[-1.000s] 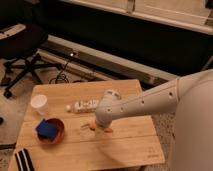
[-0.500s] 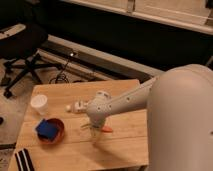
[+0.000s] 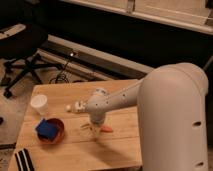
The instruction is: Drag the pepper across the table
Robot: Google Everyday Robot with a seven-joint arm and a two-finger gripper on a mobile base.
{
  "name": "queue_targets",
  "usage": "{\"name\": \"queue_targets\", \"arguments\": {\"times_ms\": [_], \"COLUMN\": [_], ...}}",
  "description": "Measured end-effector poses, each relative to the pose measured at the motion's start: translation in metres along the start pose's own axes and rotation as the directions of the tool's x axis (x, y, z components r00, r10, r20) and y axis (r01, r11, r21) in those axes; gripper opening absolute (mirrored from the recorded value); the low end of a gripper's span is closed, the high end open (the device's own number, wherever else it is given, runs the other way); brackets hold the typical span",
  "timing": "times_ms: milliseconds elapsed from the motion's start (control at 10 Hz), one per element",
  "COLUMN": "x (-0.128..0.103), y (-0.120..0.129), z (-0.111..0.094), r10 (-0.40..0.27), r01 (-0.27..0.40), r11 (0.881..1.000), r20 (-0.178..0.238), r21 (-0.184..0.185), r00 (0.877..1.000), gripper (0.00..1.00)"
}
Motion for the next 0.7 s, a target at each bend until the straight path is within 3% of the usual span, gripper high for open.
{"name": "queue_targets", "arguments": {"times_ms": [200, 500, 700], "x": [0.0024, 0.0031, 0.0017], "y": [0.0052, 0.0031, 0.0005], "z": [0.0063, 0.0076, 0.0062], "r10": [0.003, 0.018, 0.021], "r01": [-0.003, -0.018, -0.021], "r11": [1.0, 0.999, 0.999], "r20": [-0.013, -0.015, -0.012], "r21": [-0.021, -0.031, -0.032], "r00": [1.0, 1.0, 1.0], "gripper": [0.78, 0.52, 0.5]}}
